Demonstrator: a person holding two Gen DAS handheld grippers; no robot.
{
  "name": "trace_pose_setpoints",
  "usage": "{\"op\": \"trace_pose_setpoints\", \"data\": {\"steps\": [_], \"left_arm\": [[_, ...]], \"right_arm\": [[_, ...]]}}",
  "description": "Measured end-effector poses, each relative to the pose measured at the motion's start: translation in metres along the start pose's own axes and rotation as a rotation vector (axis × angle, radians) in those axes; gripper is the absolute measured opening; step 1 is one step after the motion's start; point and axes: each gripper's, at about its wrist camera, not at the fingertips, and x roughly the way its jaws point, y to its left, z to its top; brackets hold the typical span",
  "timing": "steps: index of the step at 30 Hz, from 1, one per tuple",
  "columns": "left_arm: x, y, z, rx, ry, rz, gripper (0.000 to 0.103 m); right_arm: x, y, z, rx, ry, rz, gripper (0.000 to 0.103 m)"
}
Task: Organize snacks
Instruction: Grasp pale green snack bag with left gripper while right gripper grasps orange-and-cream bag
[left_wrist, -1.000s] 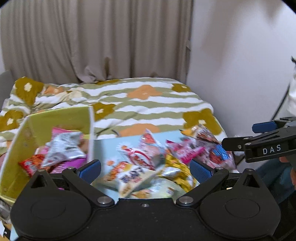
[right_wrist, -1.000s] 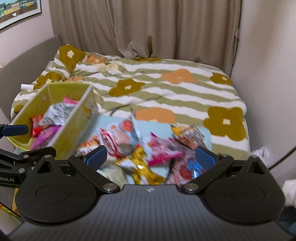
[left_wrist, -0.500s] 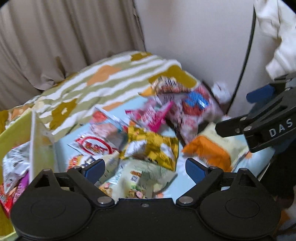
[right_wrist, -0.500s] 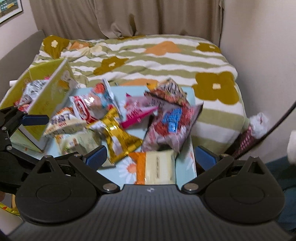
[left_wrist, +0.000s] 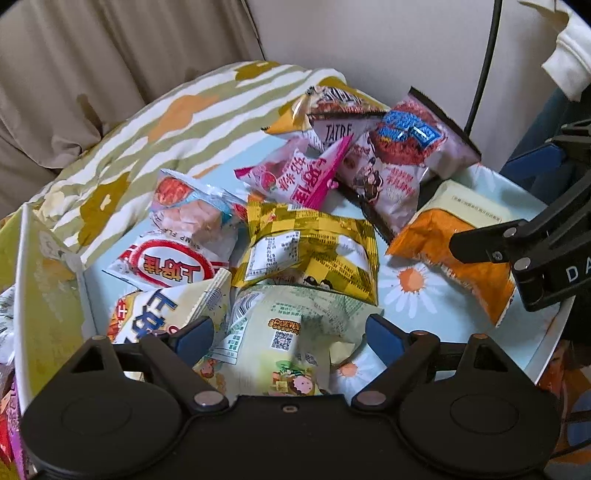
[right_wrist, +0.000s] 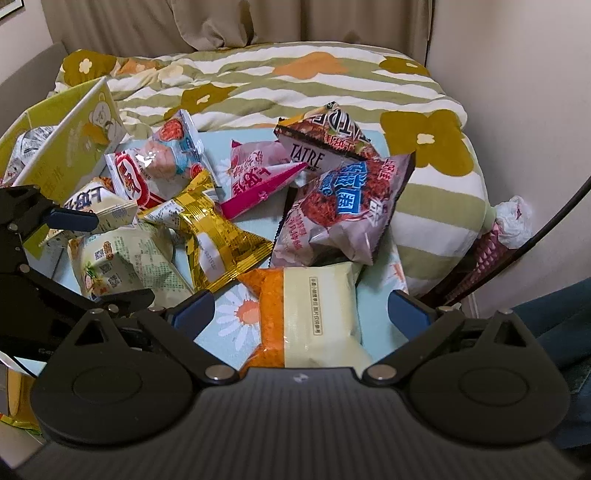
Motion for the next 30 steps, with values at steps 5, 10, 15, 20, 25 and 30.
{"op": "trace_pose_setpoints", "data": {"steps": [5,10,15,20,25,30], "left_arm": [[0.008,0.0,-0.001,0.009,0.035,-0.004,0.086],[0.012,0.0,-0.006,0.007,0.058,-0.009,0.084],[0.02,0.004,-0.014,-0.035,0.119,-0.041,0.073],[0.017,0.008,-0.017,-0.089,0.109,-0.045,0.065],[0.008,0.008,-0.02,-0.122,0.107,-0.051,0.062],[0.0,0.006,-0.028,-0.163,0.107,-0.049,0.062]], "right_arm": [[0.006,0.002,0.0,0.004,0.007,-0.001,0.103],[0.011,0.002,-0.002,0.008,0.022,-0.002,0.103],[0.016,0.002,-0.004,0.004,0.033,-0.006,0.103],[0.02,0.001,-0.006,0.002,0.04,-0.003,0.103],[0.024,0.002,-0.007,-0.007,0.047,-0.002,0.103],[0.03,0.0,-0.009,-0.02,0.06,-0.002,0.103]]}}
